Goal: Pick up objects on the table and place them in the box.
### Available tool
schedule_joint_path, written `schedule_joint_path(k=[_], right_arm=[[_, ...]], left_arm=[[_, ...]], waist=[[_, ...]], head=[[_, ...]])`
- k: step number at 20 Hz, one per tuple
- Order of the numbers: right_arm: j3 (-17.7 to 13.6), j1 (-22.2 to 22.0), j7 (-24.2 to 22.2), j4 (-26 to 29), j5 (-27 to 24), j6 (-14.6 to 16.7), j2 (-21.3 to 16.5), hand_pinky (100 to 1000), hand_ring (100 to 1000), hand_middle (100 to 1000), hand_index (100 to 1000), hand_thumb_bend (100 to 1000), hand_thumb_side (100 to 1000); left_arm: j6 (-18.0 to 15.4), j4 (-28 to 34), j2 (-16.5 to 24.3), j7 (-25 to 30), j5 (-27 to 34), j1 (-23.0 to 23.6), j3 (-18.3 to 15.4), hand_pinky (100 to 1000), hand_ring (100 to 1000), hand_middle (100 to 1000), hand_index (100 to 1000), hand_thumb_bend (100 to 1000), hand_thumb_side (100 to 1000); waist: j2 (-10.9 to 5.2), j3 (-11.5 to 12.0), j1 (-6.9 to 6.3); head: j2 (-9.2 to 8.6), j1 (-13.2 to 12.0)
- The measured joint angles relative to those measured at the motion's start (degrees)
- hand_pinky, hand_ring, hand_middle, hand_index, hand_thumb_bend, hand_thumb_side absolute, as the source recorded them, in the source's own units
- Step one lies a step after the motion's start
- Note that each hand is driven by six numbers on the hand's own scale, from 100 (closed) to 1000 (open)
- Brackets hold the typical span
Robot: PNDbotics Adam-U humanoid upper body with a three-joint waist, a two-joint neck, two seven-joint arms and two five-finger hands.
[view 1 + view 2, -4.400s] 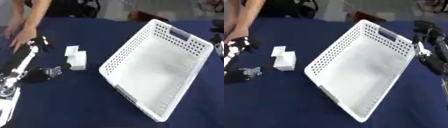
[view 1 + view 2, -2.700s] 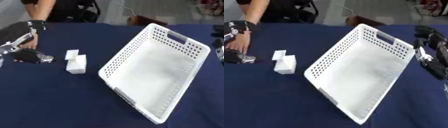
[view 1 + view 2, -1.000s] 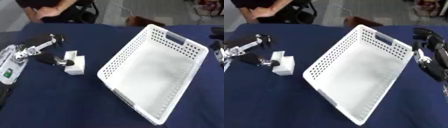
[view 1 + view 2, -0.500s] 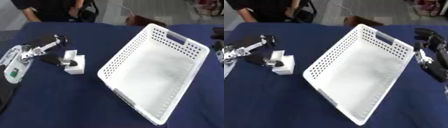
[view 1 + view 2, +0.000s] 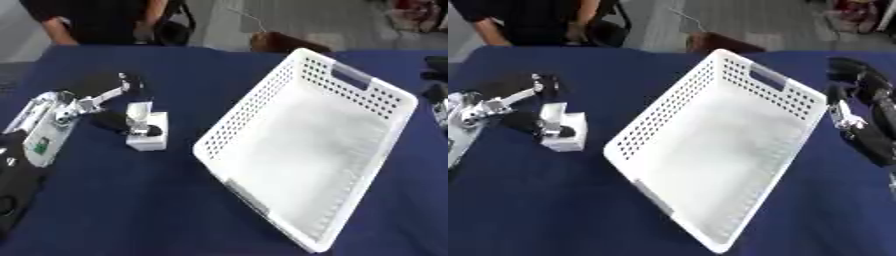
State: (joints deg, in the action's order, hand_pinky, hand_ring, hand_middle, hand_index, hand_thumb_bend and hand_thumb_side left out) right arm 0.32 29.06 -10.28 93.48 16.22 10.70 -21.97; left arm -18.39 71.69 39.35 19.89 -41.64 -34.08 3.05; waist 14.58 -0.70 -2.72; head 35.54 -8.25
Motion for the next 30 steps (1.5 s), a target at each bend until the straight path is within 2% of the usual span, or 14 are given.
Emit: schedule_joint_path(k=[4, 5, 6, 8, 11, 12, 16, 17, 18, 19, 20, 21, 24, 30], right_arm=[[0.0, 0.0, -0.1, 0.0, -0.1, 0.1, 0.0, 699, 837, 895, 891, 100, 692], [0.0, 0.0, -0.1, 0.0, -0.1, 0.1, 0.0, 699, 837, 895, 891, 100, 692], [0.0, 0.0, -0.1, 0.0, -0.1, 0.1, 0.0, 699, 837, 895, 891, 100, 693], [0.0, 0.0, -0.1, 0.0, -0.2, 0.1, 0.0, 699, 837, 895, 891, 100, 693], [0.0, 0.0, -0.1, 0.0, -0.2, 0.1, 0.0, 699, 837, 895, 891, 100, 695], [0.0, 0.0, -0.1, 0.0, -0.2, 0.1, 0.0, 699, 837, 895, 891, 100, 695], [0.0, 0.0, -0.1, 0.0, -0.2, 0.1, 0.0, 699, 837, 896, 891, 100, 695], [0.0, 0.0, -0.1, 0.0, -0.2, 0.1, 0.0, 699, 837, 896, 891, 100, 695], [0.0, 0.0, -0.1, 0.0, -0.2, 0.1, 0.0, 699, 837, 896, 891, 100, 695], [0.0, 0.0, -0.1, 0.0, -0.2, 0.1, 0.0, 699, 837, 896, 891, 100, 695], [0.0, 0.0, -0.1, 0.0, -0.2, 0.1, 0.0, 699, 837, 896, 891, 100, 695], [0.0, 0.0, -0.1, 0.0, -0.2, 0.1, 0.0, 699, 837, 896, 891, 100, 696], [0.0, 0.0, -0.1, 0.0, -0.2, 0.1, 0.0, 699, 837, 896, 891, 100, 696], [0.0, 0.0, -0.1, 0.0, -0.3, 0.1, 0.0, 699, 837, 896, 892, 100, 694]], left_arm=[[0.0, -0.6, -0.3, 0.0, -1.0, 0.1, 0.5, 248, 391, 591, 743, 687, 673], [0.0, -0.6, -0.4, 0.0, -1.3, 0.2, 0.5, 142, 320, 548, 709, 660, 660], [0.0, -0.6, -0.4, 0.0, -1.5, 0.3, 0.5, 100, 270, 518, 684, 635, 645], [0.2, -0.5, -0.4, -0.2, -1.8, 0.5, 0.5, 100, 187, 472, 630, 598, 619], [0.7, -0.5, -0.8, -0.7, -2.1, 0.7, 0.4, 100, 114, 422, 572, 567, 592], [0.8, -0.4, -0.8, -0.8, -2.2, 0.8, 0.4, 100, 109, 420, 569, 565, 590], [1.1, -0.4, -1.1, -1.7, -2.3, 1.2, 0.1, 100, 100, 340, 464, 453, 543], [1.2, -0.4, -1.3, -2.2, -2.3, 1.3, 0.1, 100, 100, 275, 399, 281, 574], [1.3, -0.4, -1.3, -2.8, -2.4, 1.4, 0.0, 100, 100, 252, 382, 243, 604], [1.6, -0.5, -1.3, -3.7, -2.5, 1.5, -0.1, 100, 100, 193, 329, 100, 727], [1.9, -0.6, -1.3, -4.8, -2.7, 1.7, -0.1, 100, 100, 200, 336, 100, 713], [2.2, -0.6, -1.3, -6.1, -3.0, 1.9, -0.2, 100, 100, 149, 292, 100, 751], [2.7, -0.8, -1.3, -9.1, -3.5, 2.1, 0.0, 100, 100, 136, 278, 100, 728], [2.8, -0.8, -1.3, -9.6, -4.0, 2.1, 0.3, 100, 100, 131, 265, 100, 728]], waist=[[0.32, -0.1, 0.02], [0.33, -0.1, 0.02], [0.33, -0.1, 0.02], [0.33, -0.1, 0.01], [0.33, -0.1, 0.0], [0.34, -0.1, 0.0], [0.35, -0.2, -0.01], [0.35, -0.2, -0.01], [0.35, -0.2, -0.01], [0.37, -0.2, -0.01], [0.4, -0.2, 0.0], [0.49, -0.2, 0.02], [0.52, -0.2, 0.02], [0.52, -0.2, 0.01]], head=[[0.0, 0.0], [0.0, 0.0], [0.0, 0.0], [0.0, 0.0], [0.0, 0.0], [0.0, 0.0], [0.0, 0.0], [0.0, 0.0], [0.0, 0.0], [0.0, 0.0], [0.0, 0.0], [0.0, 0.0], [0.0, 0.0], [0.0, 0.0]])
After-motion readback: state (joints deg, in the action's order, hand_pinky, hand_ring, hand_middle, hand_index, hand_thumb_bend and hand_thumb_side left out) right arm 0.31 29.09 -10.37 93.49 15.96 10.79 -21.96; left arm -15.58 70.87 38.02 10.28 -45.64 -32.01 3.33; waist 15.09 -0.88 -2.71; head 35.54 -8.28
